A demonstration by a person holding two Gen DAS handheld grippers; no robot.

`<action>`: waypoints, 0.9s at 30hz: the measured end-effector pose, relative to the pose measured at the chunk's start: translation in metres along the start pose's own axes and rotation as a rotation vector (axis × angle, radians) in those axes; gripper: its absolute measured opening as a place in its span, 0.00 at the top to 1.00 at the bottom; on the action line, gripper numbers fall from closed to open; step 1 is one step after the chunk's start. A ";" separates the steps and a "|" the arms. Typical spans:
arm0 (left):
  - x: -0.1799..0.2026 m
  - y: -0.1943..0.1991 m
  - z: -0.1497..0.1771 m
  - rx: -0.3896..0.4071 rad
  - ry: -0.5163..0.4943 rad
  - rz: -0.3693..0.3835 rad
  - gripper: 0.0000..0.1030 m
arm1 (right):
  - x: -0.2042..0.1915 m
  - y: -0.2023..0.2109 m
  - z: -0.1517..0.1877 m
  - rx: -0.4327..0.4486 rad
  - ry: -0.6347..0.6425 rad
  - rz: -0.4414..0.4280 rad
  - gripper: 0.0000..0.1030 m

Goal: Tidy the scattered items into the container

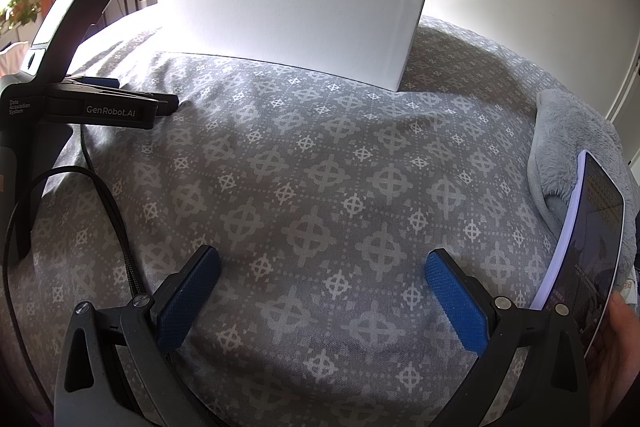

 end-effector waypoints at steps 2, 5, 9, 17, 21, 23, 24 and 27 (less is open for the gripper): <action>0.000 0.000 0.000 0.000 0.000 0.000 0.00 | 0.000 0.000 0.000 0.000 0.000 0.000 0.00; 0.000 0.000 0.000 0.000 0.000 0.000 0.00 | 0.000 0.000 0.000 0.000 0.000 0.000 0.00; 0.000 0.000 0.000 0.000 -0.001 -0.001 0.00 | 0.000 0.000 0.000 0.000 0.000 0.000 0.00; 0.000 0.000 -0.004 -0.001 -0.001 -0.005 0.00 | 0.000 0.000 0.000 0.000 0.000 0.000 0.00; -0.005 -0.002 -0.006 -0.002 0.010 0.007 0.00 | 0.000 0.000 0.000 0.000 0.000 0.000 0.00; -0.007 -0.003 -0.006 -0.001 0.011 0.007 0.00 | 0.000 0.000 0.000 0.000 0.000 0.000 0.00; -0.007 -0.004 -0.006 -0.001 0.012 0.007 0.00 | 0.000 0.000 0.000 0.000 0.000 0.000 0.00; -0.008 -0.005 -0.006 0.001 0.012 0.007 0.00 | 0.000 0.000 0.000 0.000 0.000 0.000 0.00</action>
Point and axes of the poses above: each gripper's, at about its wrist camera, not at the fingertips, and y roughly against the way its jaws point, x to its right, z to its underside, the point moved 3 cm from there along -y, roughly the way its jaws point, and after that the axes turned 4 degrees about x, right-handed, at the moved point
